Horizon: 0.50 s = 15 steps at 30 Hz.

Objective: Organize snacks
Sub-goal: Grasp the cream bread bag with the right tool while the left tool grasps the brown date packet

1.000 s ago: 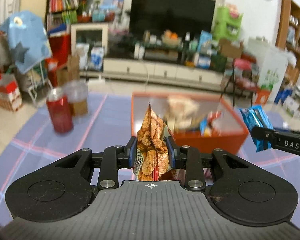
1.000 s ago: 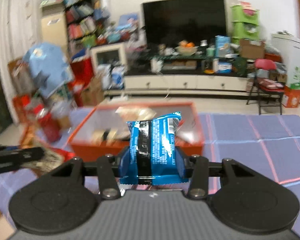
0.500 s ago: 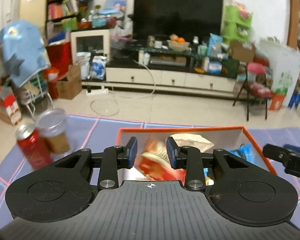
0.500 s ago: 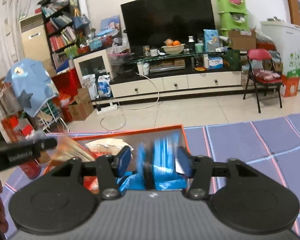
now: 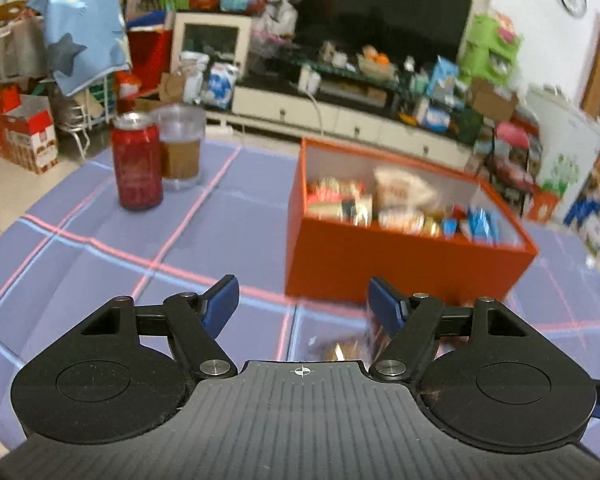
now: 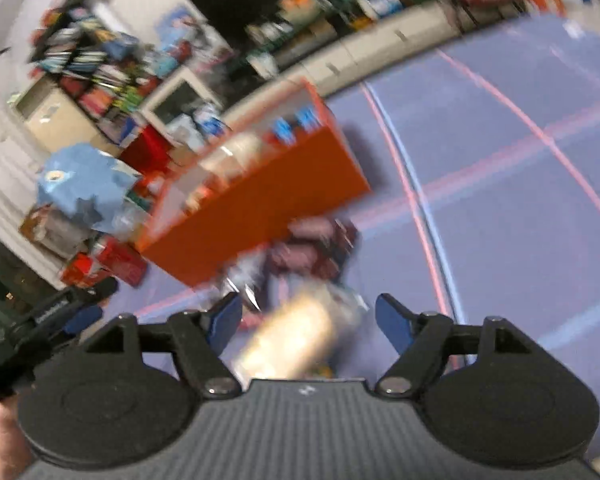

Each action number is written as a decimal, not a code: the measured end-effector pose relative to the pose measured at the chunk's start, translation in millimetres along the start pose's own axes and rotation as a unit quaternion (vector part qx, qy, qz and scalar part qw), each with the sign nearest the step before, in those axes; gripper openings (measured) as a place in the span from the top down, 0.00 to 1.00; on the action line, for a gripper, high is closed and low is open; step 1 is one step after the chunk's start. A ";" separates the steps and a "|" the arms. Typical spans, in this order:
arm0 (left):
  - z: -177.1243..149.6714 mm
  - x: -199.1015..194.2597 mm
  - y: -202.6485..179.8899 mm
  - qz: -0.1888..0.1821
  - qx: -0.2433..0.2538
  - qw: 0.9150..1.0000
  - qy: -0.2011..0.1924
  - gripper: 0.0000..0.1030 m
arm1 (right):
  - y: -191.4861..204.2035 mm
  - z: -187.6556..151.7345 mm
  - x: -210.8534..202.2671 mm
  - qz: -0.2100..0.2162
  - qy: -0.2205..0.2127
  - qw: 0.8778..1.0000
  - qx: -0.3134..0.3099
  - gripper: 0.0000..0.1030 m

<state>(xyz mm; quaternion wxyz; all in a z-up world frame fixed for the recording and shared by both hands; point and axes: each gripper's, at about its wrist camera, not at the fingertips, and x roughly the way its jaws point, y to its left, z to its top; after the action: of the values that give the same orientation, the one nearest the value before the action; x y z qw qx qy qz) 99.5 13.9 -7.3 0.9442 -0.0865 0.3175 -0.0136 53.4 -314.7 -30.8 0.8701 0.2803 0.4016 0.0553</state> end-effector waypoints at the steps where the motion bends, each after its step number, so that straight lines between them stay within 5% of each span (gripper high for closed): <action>1: -4.3 4.2 -1.1 -0.004 0.012 1.000 0.009 0.56 | 1.4 -5.1 3.8 -0.007 0.006 1.000 0.001 0.24; 6: -14.8 22.5 2.7 -0.024 0.017 0.998 0.049 0.52 | 27.1 -19.3 17.0 -0.006 0.015 1.000 -0.009 0.08; 13: -12.9 20.5 8.5 -0.030 0.002 0.998 0.054 0.48 | 31.8 -17.1 38.6 -0.051 0.024 0.998 -0.012 0.07; 14: -12.9 21.2 6.8 -0.031 0.004 0.998 0.056 0.48 | 31.4 -16.4 41.7 -0.043 0.026 0.999 -0.011 0.09; 15: -12.3 22.5 4.2 -0.032 0.005 0.998 0.057 0.48 | 32.9 -16.4 44.7 -0.047 0.027 0.998 -0.026 0.26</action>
<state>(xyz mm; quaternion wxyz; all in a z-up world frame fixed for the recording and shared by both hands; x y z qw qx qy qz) 109.9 14.3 -31.0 0.9240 -0.0909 0.3680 -0.0499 75.7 -265.5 -51.7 0.8678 0.2365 0.4359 0.0324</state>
